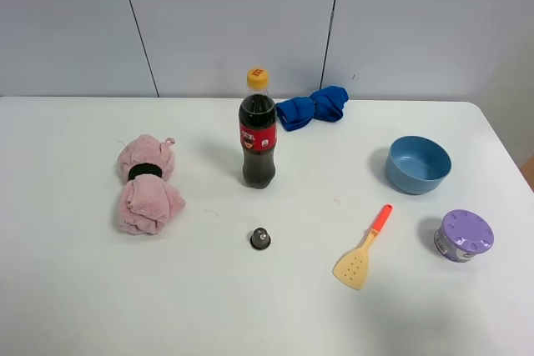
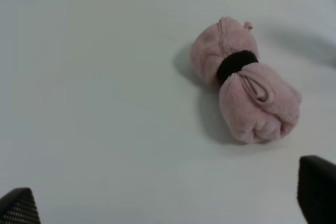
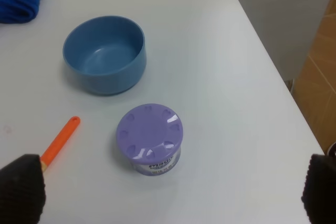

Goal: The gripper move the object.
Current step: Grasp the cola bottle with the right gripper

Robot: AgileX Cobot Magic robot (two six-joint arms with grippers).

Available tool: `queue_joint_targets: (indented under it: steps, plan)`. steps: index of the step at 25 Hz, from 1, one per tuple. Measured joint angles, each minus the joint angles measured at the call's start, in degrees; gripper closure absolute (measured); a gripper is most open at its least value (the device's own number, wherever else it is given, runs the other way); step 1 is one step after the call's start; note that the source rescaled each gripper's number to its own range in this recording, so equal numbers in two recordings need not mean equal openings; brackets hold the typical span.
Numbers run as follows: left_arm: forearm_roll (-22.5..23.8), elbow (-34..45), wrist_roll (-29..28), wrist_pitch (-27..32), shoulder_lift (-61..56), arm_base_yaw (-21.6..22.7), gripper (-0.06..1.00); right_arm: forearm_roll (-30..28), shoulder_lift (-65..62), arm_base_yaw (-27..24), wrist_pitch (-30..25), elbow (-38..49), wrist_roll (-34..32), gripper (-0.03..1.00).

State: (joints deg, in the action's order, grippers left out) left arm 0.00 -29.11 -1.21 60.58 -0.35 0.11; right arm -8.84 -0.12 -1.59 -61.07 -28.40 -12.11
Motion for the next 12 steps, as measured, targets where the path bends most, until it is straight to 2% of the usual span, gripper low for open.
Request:
queue_joint_targets:
  steps: [12]
  plan:
    - [0.0, 0.0, 0.0, 0.0, 0.0, 0.0, -0.06, 0.9, 0.0, 0.0, 0.0, 0.0, 0.0, -0.03]
